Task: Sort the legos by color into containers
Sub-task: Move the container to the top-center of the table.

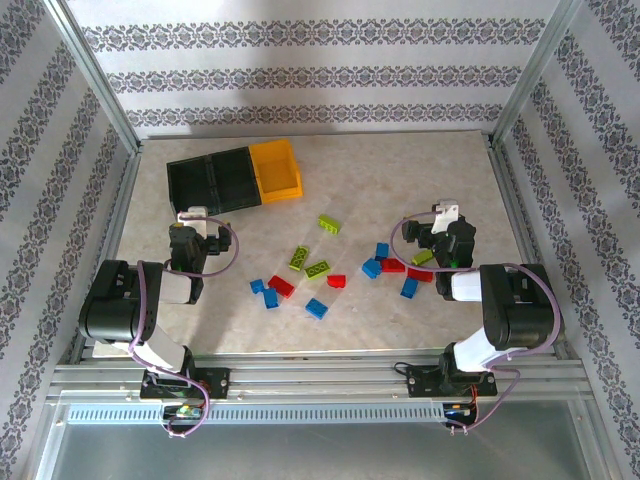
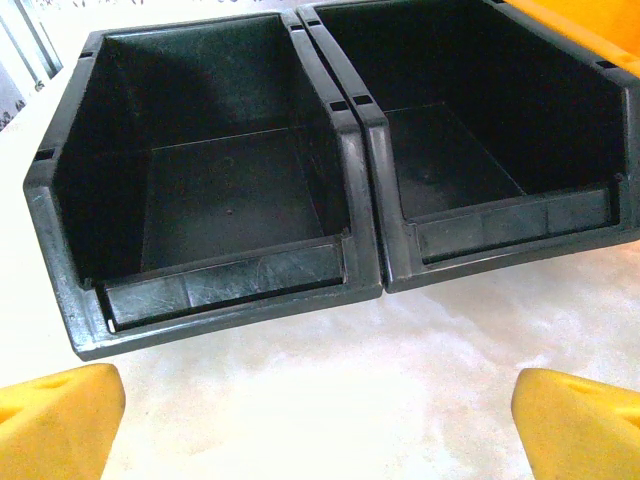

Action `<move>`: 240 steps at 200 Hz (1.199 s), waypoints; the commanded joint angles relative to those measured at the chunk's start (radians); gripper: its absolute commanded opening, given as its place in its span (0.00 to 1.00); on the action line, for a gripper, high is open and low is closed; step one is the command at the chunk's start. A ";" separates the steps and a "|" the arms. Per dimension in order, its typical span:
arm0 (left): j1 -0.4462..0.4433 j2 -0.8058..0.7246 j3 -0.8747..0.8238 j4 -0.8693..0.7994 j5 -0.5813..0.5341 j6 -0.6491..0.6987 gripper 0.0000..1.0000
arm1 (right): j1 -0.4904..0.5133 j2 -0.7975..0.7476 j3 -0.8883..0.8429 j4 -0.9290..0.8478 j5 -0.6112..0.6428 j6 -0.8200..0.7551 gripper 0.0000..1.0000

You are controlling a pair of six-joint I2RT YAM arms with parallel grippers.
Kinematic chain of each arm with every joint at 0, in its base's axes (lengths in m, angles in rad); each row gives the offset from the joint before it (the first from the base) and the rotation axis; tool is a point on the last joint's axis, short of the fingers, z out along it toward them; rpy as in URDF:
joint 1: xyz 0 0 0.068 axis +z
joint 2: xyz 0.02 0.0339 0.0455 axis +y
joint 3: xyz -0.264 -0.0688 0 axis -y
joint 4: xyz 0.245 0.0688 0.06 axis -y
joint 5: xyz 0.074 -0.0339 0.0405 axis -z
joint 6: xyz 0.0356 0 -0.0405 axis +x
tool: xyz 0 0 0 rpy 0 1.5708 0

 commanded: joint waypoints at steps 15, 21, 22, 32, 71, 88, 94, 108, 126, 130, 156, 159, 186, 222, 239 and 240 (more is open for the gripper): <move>-0.008 0.005 0.018 0.007 0.017 0.012 1.00 | -0.001 -0.004 0.003 0.013 -0.004 0.004 0.98; -0.008 0.006 0.018 0.006 0.017 0.012 1.00 | -0.001 -0.004 0.003 0.013 -0.004 0.005 0.98; -0.008 0.007 0.018 0.006 0.017 0.012 1.00 | -0.001 -0.004 0.003 0.013 -0.004 0.005 0.98; -0.008 0.006 0.018 0.006 0.017 0.012 1.00 | -0.001 -0.006 0.003 0.013 -0.004 0.006 0.98; -0.008 0.006 -0.003 0.050 -0.051 -0.012 1.00 | -0.001 -0.006 0.003 0.014 -0.004 0.005 0.98; -0.008 -0.006 -0.025 0.087 -0.073 -0.019 1.00 | -0.001 -0.006 0.003 0.015 -0.004 0.005 0.98; -0.008 -0.014 -0.028 0.086 -0.071 -0.019 1.00 | -0.001 -0.007 0.002 0.015 -0.004 0.005 0.98; -0.008 -0.045 -0.030 0.054 -0.071 -0.017 1.00 | -0.001 -0.011 0.009 0.000 0.018 0.011 0.98; -0.008 -0.106 -0.015 -0.019 -0.078 -0.018 1.00 | -0.001 -0.030 0.023 -0.043 0.042 0.018 0.98; -0.008 -0.120 -0.011 -0.041 -0.079 -0.019 1.00 | -0.001 -0.034 0.024 -0.047 0.043 0.018 0.98; -0.008 -0.207 0.016 -0.159 -0.088 -0.022 1.00 | -0.001 -0.075 0.051 -0.135 0.064 0.027 0.98; -0.008 -0.217 0.019 -0.172 -0.091 -0.022 1.00 | -0.001 -0.080 0.059 -0.154 0.065 0.027 0.98; -0.008 -0.286 0.097 -0.361 -0.161 -0.083 1.00 | 0.000 -0.144 0.121 -0.340 0.100 0.049 0.98; -0.008 -0.279 0.296 -0.671 -0.196 -0.167 1.00 | 0.017 -0.203 0.170 -0.496 0.202 0.102 0.99; -0.008 -0.236 0.408 -0.804 -0.209 -0.216 1.00 | 0.030 -0.223 0.187 -0.555 0.243 0.127 0.98; -0.008 -0.234 0.414 -0.811 -0.207 -0.219 1.00 | 0.030 -0.223 0.189 -0.559 0.246 0.128 0.98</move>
